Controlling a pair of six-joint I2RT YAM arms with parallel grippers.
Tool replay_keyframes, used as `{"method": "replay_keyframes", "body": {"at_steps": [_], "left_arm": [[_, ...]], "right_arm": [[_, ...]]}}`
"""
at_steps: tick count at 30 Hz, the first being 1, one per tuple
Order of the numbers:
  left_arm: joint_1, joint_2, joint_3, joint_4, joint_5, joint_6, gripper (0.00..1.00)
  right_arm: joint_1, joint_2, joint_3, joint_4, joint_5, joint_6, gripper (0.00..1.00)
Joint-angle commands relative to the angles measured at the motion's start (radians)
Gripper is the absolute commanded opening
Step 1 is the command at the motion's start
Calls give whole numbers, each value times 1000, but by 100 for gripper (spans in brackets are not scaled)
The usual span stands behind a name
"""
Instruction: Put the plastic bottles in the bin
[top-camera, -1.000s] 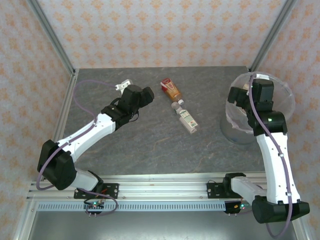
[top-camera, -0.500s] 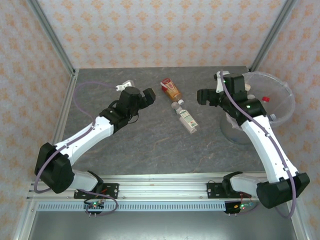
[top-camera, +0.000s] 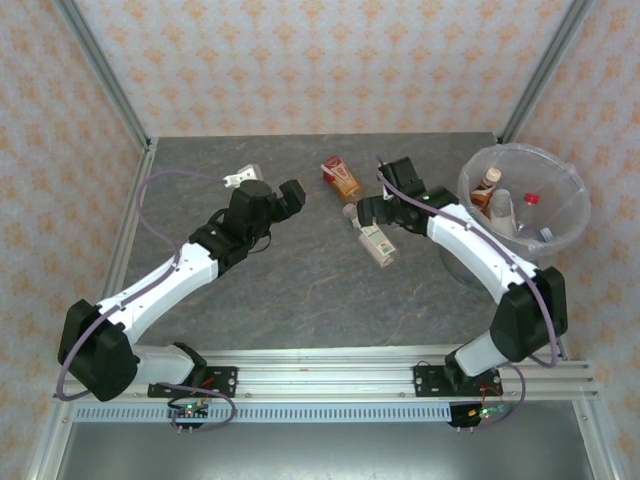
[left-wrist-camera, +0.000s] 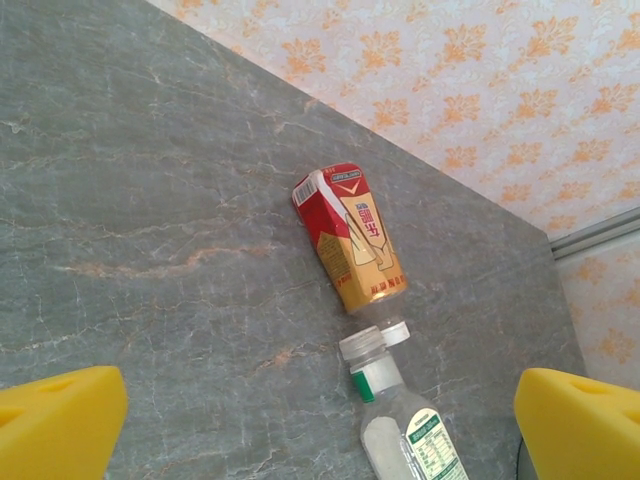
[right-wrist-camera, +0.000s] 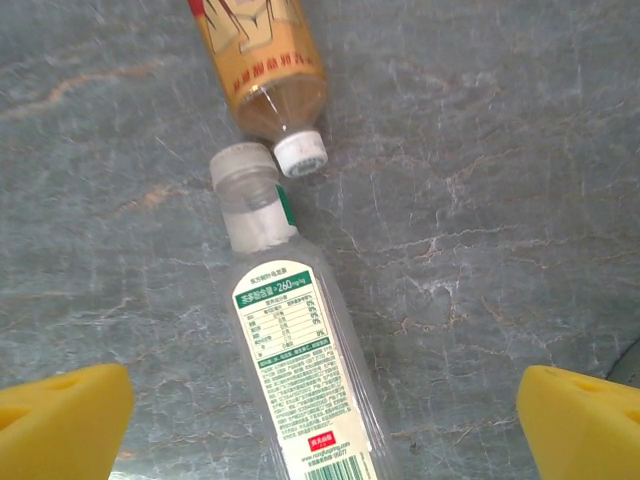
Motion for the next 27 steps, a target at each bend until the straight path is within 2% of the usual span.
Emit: {"method": "replay_keyframes", "body": {"at_steps": [1, 4, 7, 10, 12, 17, 22, 27], "left_arm": [[6, -25, -5, 13, -20, 17, 100], [5, -24, 0, 5, -18, 20, 100], [5, -27, 8, -3, -16, 26, 100], [5, -26, 17, -15, -15, 36, 100], [6, -27, 19, -21, -16, 38, 100], [6, -16, 14, -19, -15, 24, 100], [5, 2, 19, -17, -7, 14, 100], [5, 29, 39, -22, 11, 10, 100]], "right_arm": [[9, 54, -8, 16, 62, 31, 99], [9, 95, -16, 34, 127, 18, 99], [9, 143, -13, 55, 120, -10, 99], [5, 223, 50, -8, 138, -10, 99], [1, 276, 100, -57, 105, -34, 99], [3, 356, 144, -58, -113, -65, 99], [3, 433, 178, -70, -20, -45, 99], [5, 475, 213, -106, -12, -76, 100]]}}
